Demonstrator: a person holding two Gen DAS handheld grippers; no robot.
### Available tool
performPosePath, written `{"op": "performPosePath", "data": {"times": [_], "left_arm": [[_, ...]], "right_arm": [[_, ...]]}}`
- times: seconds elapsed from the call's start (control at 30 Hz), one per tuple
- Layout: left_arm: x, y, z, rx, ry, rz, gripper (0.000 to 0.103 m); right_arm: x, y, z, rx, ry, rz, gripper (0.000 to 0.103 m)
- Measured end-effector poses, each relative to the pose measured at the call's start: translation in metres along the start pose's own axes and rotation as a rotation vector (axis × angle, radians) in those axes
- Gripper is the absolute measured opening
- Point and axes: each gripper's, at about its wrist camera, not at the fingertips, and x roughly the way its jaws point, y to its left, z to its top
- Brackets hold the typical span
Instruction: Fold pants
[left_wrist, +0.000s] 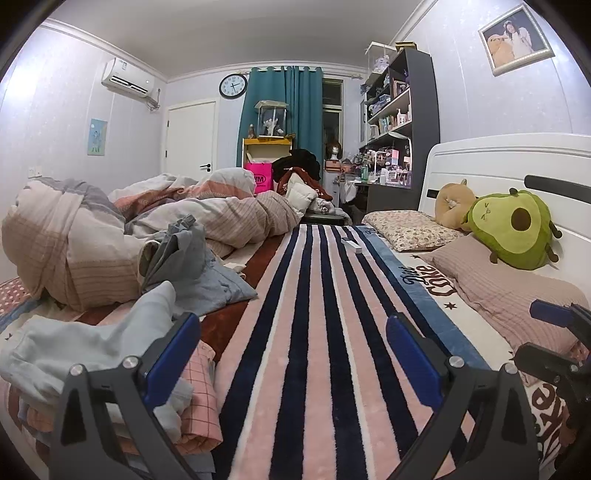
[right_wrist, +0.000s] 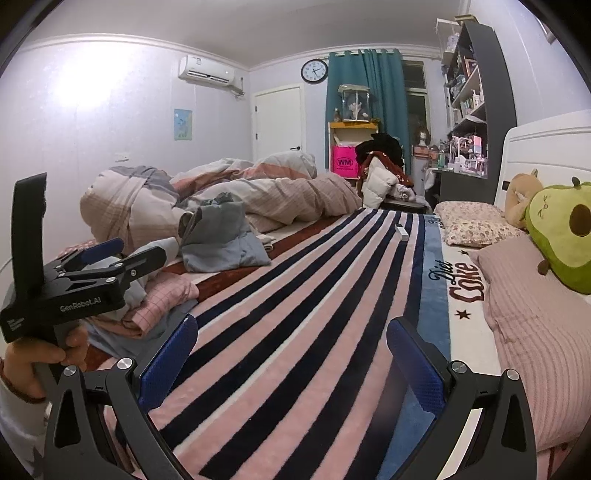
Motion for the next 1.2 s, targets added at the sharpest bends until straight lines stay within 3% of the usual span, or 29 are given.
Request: {"op": "performPosePath", "data": {"times": [1.2], "left_arm": [[-0.0047,-0.0059,0.0018,-0.002,-0.009,-0.019,0.099]], "right_arm": [[-0.0077,-0.0009,-0.0007,0.023,-0.006,-0.041,0.102]]}}
